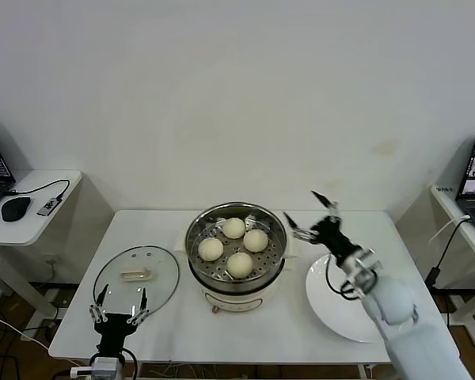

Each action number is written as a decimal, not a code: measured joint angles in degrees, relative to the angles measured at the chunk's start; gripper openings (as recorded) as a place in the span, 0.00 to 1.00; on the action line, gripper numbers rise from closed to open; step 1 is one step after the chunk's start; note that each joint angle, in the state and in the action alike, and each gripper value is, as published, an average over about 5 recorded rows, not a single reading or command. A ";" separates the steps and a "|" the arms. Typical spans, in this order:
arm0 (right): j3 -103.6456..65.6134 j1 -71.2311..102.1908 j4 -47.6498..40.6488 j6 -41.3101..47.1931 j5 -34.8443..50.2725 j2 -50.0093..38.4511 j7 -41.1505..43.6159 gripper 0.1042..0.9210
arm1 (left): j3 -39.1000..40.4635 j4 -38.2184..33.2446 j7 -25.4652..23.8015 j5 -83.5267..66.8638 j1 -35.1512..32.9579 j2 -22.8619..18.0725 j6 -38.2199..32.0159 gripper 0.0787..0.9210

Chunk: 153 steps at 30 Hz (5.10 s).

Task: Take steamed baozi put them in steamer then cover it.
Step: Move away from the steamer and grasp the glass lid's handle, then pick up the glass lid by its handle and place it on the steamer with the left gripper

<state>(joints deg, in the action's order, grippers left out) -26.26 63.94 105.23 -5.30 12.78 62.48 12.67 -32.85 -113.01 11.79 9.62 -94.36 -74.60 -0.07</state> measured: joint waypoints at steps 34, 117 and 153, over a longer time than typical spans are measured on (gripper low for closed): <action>-35.26 26.76 7.45 -3.08 -4.80 21.43 -10.41 0.88 | 2.39 29.26 -2.97 56.46 21.09 15.30 -6.48 0.88; -34.45 30.51 6.52 -5.28 -8.22 22.56 -10.12 0.88 | 5.85 39.71 0.64 54.36 31.81 11.88 -5.42 0.08; -25.83 28.39 4.48 -5.86 -14.50 24.56 -10.52 0.88 | 17.93 -2.15 -14.32 43.05 29.02 24.70 24.70 0.08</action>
<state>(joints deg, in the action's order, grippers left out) -52.09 92.34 109.71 -11.16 -1.73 87.04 2.15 -14.92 -115.16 -2.54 52.67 -65.34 -49.90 24.64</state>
